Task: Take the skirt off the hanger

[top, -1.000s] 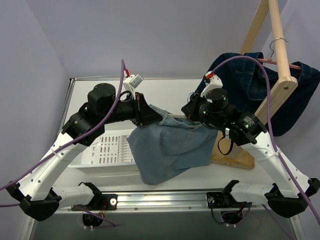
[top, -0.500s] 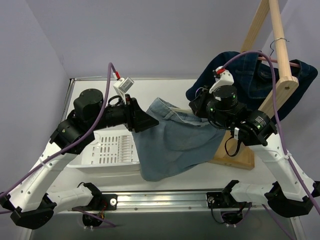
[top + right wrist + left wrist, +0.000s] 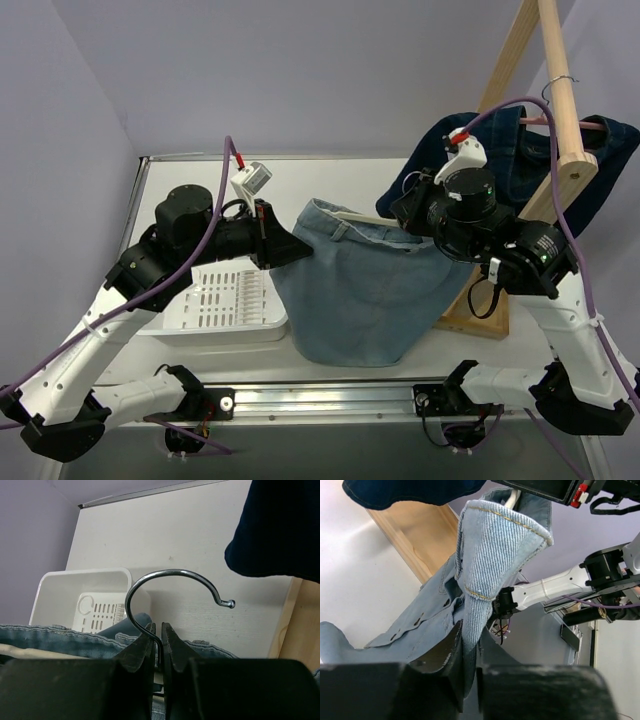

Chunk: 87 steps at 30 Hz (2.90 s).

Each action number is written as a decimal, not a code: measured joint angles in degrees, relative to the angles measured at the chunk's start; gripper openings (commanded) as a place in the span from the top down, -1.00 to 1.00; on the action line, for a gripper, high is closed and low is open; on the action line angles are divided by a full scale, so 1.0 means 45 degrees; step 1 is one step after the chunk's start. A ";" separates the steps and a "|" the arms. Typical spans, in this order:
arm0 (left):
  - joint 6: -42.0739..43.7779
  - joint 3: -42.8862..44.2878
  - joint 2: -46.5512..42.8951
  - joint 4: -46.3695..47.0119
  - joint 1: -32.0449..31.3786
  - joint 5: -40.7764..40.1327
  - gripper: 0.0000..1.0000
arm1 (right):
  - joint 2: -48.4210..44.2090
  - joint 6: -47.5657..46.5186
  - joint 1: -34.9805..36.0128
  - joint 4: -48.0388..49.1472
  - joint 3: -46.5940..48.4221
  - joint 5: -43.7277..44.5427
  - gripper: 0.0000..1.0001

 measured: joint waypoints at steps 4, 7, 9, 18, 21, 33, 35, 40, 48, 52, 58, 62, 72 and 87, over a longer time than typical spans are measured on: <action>-0.0049 -0.0005 -0.0029 0.0180 -0.0029 0.0151 0.95 | 0.0000 0.0019 0.0005 -0.0267 0.0316 0.0097 1.00; -0.0049 -0.0097 -0.0092 0.0214 -0.0029 0.0151 0.95 | 0.0000 0.0078 0.0092 -0.0398 0.0393 0.0194 1.00; -0.0073 -0.0209 -0.0165 0.0262 -0.0029 0.0146 0.95 | 0.0000 0.0175 0.0136 -0.0486 0.0427 0.0214 1.00; -0.0078 -0.0340 -0.0461 0.0291 -0.0063 -0.0005 0.95 | -0.0097 0.0782 0.0335 -0.0593 0.0427 0.0384 1.00; -0.0053 -0.0340 -0.0554 0.0282 -0.0107 -0.0049 0.95 | -0.0233 0.0962 0.0418 -0.0631 0.0427 0.0389 1.00; -0.0058 -0.0772 -0.1127 0.0248 -0.0160 -0.0257 0.30 | -0.0442 0.1379 0.0544 -0.0869 0.0432 0.0685 1.00; -0.0097 -0.1059 -0.1481 -0.0282 0.0005 -0.0452 0.26 | -0.0588 0.1365 0.0257 -0.1088 0.0466 0.1491 1.00; -0.0209 -0.1438 -0.2055 -0.0748 0.0049 -0.0384 0.17 | -0.1132 0.1443 0.0053 -0.1205 0.0748 0.2526 1.00; -0.0466 -0.1851 -0.1841 -0.0597 0.0049 -0.0199 0.17 | -0.1375 0.1758 0.0049 -0.1190 0.0879 0.2657 1.00; -0.0500 -0.1855 -0.1554 -0.0471 0.0049 -0.0345 -0.16 | -0.1375 0.1758 0.0049 -0.1205 0.0879 0.2608 1.00; 0.0364 -0.0971 -0.0495 0.0019 0.0068 -0.0588 -0.38 | -0.1375 0.1729 0.0039 -0.1282 0.1005 0.2137 1.00; 0.1039 -0.0646 0.0209 0.0991 0.0335 -0.0350 -0.46 | -0.1375 0.1666 0.0039 -0.1462 0.1452 0.1666 1.00; 0.2531 -0.0525 0.0850 0.3201 0.1054 0.2895 -0.88 | -0.1554 0.1700 -0.0019 -0.2035 0.3094 -0.0131 1.00; 0.4571 0.0068 0.0049 0.3395 0.1307 0.2633 -0.88 | -0.1826 0.2050 -0.0019 -0.2516 0.3259 -0.2166 1.00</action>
